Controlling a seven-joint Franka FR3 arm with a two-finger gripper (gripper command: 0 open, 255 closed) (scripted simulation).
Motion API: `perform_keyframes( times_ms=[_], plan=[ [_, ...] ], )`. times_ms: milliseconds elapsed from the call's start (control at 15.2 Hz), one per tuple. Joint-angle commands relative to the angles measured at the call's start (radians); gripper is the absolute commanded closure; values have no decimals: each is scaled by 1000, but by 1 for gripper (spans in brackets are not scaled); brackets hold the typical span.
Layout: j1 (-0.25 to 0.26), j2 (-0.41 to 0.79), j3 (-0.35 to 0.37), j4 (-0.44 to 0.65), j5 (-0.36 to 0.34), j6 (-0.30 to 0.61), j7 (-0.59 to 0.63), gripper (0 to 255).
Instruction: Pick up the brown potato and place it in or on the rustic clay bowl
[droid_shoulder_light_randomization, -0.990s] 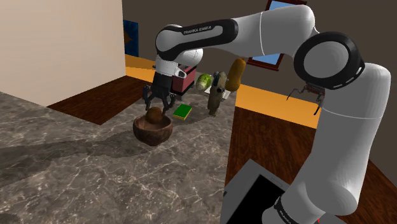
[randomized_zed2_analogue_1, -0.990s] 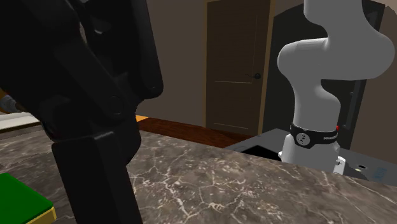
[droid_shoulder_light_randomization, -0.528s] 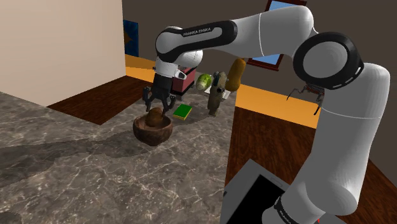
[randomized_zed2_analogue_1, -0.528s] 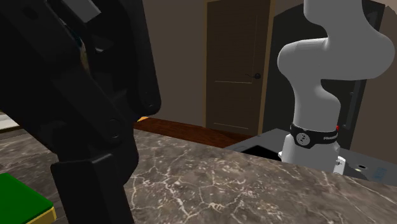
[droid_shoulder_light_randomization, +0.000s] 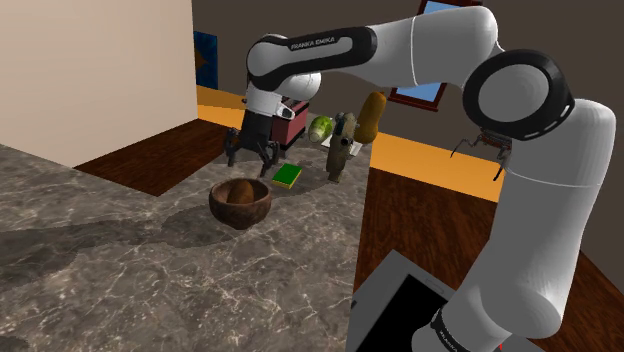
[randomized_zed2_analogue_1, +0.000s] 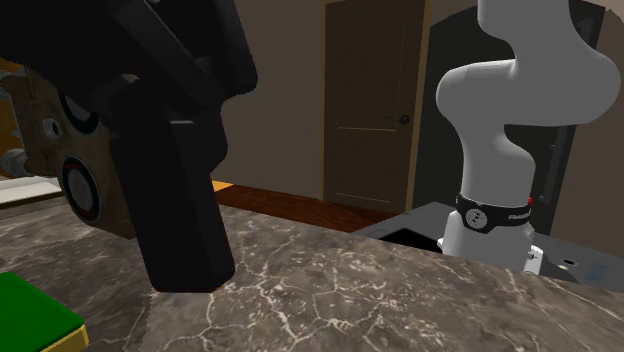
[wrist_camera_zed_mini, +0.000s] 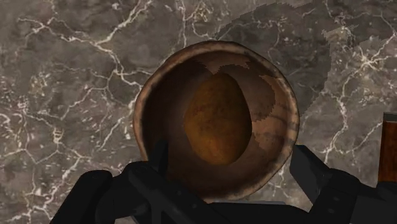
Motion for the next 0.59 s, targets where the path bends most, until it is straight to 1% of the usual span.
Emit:
perform_keyframes(
  times_ms=[0,66,528],
  plan=[
    [-8,-6,-5,51,-4,-59,4,0],
    [-12,-8,-6,74,-5,-84,6,0],
    [-12,-8,-6,74,-5,-84,6,0]
  ],
)
